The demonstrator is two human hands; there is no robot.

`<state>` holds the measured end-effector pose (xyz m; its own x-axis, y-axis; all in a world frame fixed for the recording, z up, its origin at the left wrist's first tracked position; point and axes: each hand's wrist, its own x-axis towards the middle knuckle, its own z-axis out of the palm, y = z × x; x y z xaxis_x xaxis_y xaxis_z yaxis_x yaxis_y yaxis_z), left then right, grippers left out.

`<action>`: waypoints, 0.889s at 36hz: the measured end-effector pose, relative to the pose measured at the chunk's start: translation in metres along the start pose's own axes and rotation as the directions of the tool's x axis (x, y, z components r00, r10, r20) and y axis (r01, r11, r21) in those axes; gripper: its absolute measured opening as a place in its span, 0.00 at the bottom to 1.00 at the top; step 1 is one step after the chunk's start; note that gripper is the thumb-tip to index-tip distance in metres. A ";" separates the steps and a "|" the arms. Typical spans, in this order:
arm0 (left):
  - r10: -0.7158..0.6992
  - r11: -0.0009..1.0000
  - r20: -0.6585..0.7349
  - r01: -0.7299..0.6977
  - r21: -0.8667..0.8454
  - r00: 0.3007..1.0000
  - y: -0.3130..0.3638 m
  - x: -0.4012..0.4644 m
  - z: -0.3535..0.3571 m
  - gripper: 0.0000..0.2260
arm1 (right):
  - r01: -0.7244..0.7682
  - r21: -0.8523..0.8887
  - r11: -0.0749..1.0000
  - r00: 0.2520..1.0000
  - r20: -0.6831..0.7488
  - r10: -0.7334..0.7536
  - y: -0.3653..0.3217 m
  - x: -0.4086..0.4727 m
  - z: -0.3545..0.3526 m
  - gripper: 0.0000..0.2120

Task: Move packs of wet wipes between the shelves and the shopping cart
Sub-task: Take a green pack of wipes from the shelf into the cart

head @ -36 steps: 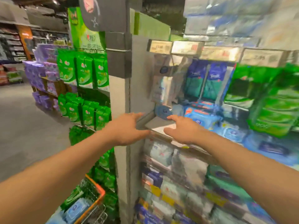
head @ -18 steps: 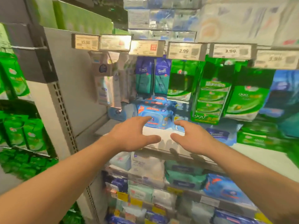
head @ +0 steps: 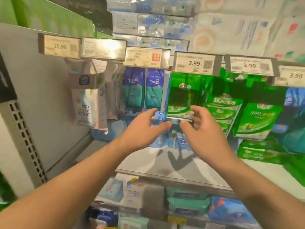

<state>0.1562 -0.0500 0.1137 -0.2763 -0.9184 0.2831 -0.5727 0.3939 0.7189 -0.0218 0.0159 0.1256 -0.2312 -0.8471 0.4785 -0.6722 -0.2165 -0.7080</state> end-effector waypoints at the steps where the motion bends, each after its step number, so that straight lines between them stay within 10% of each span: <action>1: -0.014 0.998 -0.025 0.012 -0.056 1.000 0.001 0.007 0.000 0.38 | -0.007 0.005 1.000 0.999 -0.046 0.007 -0.003 0.002 0.004 0.29; 10: -0.041 0.931 -0.084 0.007 -0.364 0.996 0.010 0.046 0.027 0.30 | -0.172 0.184 0.968 0.968 -0.153 0.201 -0.005 0.029 0.042 0.37; 14: -0.009 0.930 -0.114 -0.033 -0.367 0.993 0.008 0.062 0.038 0.33 | -0.194 0.305 0.932 0.947 -0.191 0.260 0.003 0.040 0.049 0.11; 26: 0.070 0.989 0.046 -0.063 -0.137 0.996 0.011 0.107 0.061 0.43 | -0.097 0.697 0.711 0.894 -0.253 0.369 0.015 0.076 0.067 0.07; 32: 0.014 0.896 -0.030 -0.026 -0.444 0.999 0.020 0.102 0.064 0.40 | -0.051 0.746 0.665 0.898 -0.257 0.357 0.023 0.077 0.070 0.07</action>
<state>0.0674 -0.1339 0.1163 -0.2606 -0.9137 0.3118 -0.1632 0.3601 0.9185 -0.0057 -0.0885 0.1098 -0.6279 -0.7137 0.3105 0.0895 -0.4624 -0.8821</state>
